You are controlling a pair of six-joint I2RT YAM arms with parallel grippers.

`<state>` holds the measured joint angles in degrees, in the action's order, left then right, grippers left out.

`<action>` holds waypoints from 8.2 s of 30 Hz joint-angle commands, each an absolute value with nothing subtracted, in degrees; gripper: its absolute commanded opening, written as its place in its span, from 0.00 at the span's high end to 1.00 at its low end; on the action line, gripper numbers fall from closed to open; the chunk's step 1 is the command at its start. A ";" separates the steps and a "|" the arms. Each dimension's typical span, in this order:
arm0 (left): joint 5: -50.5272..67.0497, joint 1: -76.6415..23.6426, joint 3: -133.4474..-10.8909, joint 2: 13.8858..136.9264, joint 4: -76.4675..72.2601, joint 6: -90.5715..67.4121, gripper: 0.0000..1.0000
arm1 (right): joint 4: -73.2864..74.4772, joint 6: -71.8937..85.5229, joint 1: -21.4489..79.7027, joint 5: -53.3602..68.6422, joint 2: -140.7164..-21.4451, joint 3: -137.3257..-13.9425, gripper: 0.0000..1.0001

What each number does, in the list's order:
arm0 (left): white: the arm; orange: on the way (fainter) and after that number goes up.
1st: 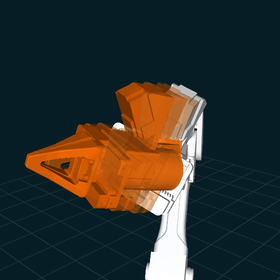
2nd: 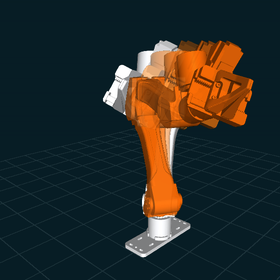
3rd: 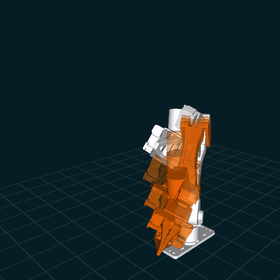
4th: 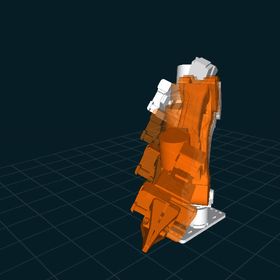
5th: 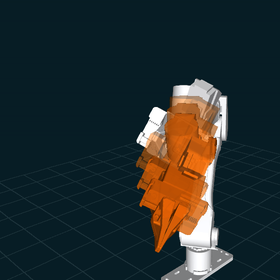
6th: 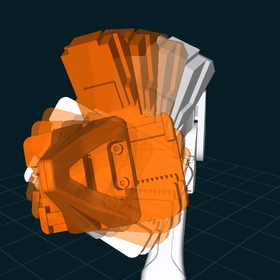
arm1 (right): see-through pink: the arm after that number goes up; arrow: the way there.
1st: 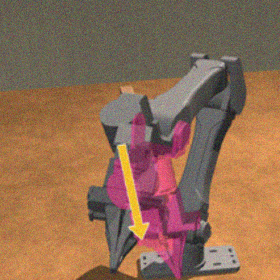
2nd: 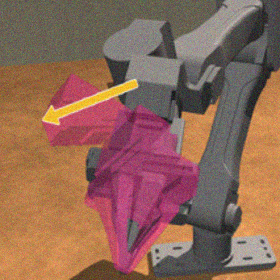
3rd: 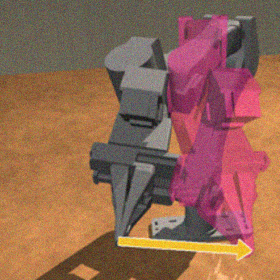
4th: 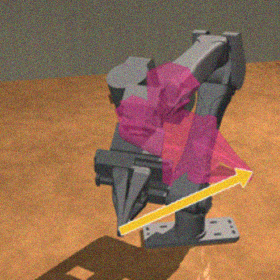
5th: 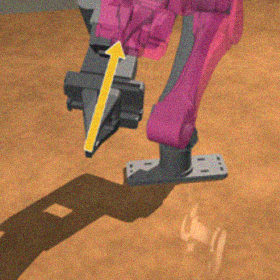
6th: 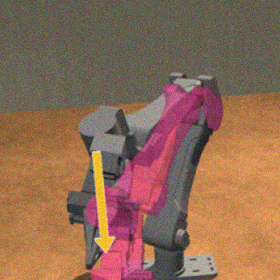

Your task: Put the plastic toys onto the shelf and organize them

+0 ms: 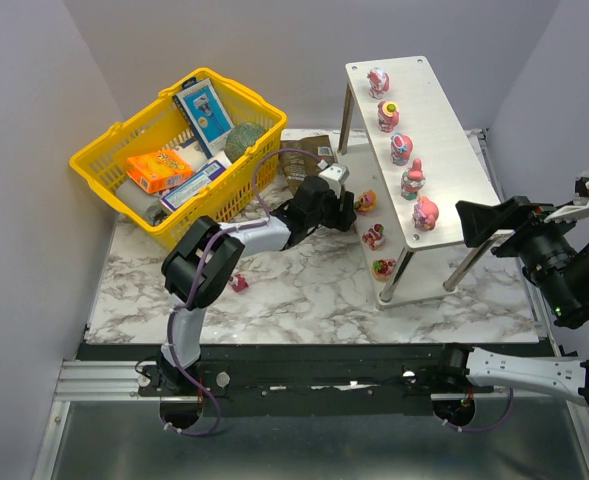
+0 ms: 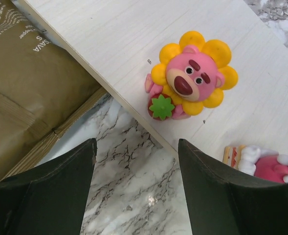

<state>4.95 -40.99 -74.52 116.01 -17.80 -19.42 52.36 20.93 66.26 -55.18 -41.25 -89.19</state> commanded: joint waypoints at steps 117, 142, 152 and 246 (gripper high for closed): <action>-23.72 -44.65 -54.24 68.83 53.95 -66.41 0.01 | 42.89 14.85 66.01 -51.68 -43.15 -86.31 0.03; -17.06 -29.36 -40.34 68.02 35.17 -72.60 0.16 | 42.28 11.51 66.09 -50.10 -42.98 -86.75 0.03; -13.45 -27.86 -37.18 68.38 34.28 -74.62 0.30 | 40.34 9.41 66.09 -51.85 -42.98 -85.17 0.03; 0.80 -49.57 -54.53 86.41 17.34 -10.61 0.01 | 35.07 8.44 66.09 -52.91 -39.20 -80.42 0.03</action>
<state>7.05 -49.82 -62.35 92.79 27.77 1.23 35.62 7.68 66.26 -52.27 -39.94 -81.08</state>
